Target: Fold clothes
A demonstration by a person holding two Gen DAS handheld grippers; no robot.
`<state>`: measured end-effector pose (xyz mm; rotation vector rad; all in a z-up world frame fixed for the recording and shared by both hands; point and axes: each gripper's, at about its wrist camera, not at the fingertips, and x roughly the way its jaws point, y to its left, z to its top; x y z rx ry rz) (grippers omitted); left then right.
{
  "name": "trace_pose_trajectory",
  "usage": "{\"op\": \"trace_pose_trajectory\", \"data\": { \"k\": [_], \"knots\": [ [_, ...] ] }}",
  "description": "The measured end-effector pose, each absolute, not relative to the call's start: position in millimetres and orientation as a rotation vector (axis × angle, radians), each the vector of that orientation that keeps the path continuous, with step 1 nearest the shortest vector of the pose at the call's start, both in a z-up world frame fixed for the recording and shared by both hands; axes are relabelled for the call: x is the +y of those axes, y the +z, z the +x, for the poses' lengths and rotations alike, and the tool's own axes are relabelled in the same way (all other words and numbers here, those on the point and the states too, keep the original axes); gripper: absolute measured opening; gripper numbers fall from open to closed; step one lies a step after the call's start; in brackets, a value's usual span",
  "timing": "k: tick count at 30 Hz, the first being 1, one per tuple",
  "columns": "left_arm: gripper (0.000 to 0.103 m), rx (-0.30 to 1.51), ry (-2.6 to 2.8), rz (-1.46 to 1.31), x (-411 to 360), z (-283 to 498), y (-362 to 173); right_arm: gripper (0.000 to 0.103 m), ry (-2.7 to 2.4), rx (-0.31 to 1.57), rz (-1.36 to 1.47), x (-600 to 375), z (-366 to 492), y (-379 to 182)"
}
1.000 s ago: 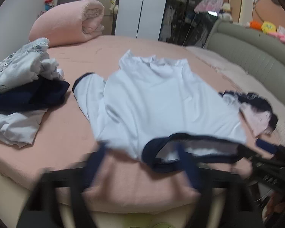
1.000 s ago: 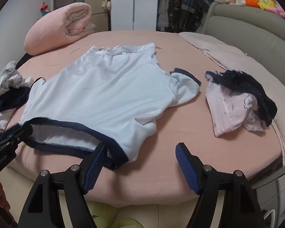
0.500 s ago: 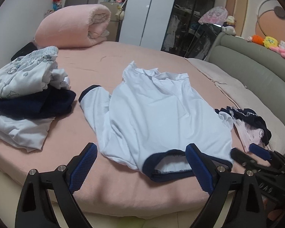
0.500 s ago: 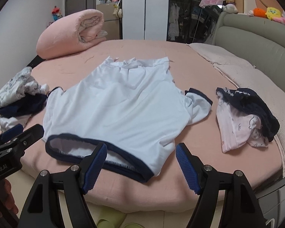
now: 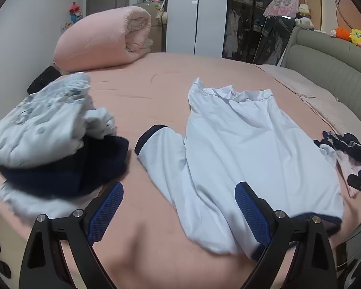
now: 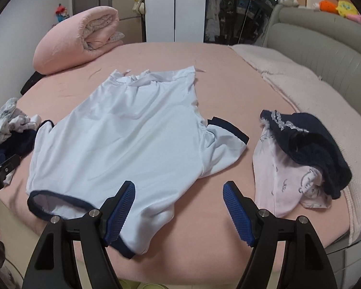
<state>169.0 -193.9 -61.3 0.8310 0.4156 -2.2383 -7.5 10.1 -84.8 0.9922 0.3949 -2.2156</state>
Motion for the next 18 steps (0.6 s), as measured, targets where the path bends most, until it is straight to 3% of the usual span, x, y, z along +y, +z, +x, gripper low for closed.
{"op": "trace_pose_trajectory", "data": {
  "k": [4,10,15,18],
  "knots": [
    [0.095,0.553,-2.222,0.824,-214,162,-70,0.075,-2.175,0.207,1.120,18,-38,-95],
    [0.095,0.826,-2.190,0.791,-243,156,-85,0.075,-2.165,-0.338,1.300,49,-79,-121],
    [0.095,1.247,-2.105,0.707,-251,179,-115,0.075,-2.028,-0.755,1.408,69,-89,-159],
    [0.095,1.296,-2.099,0.652,-249,186,-116,0.076,-1.976,-0.916,1.409,73,-86,-178]
  ]
}}
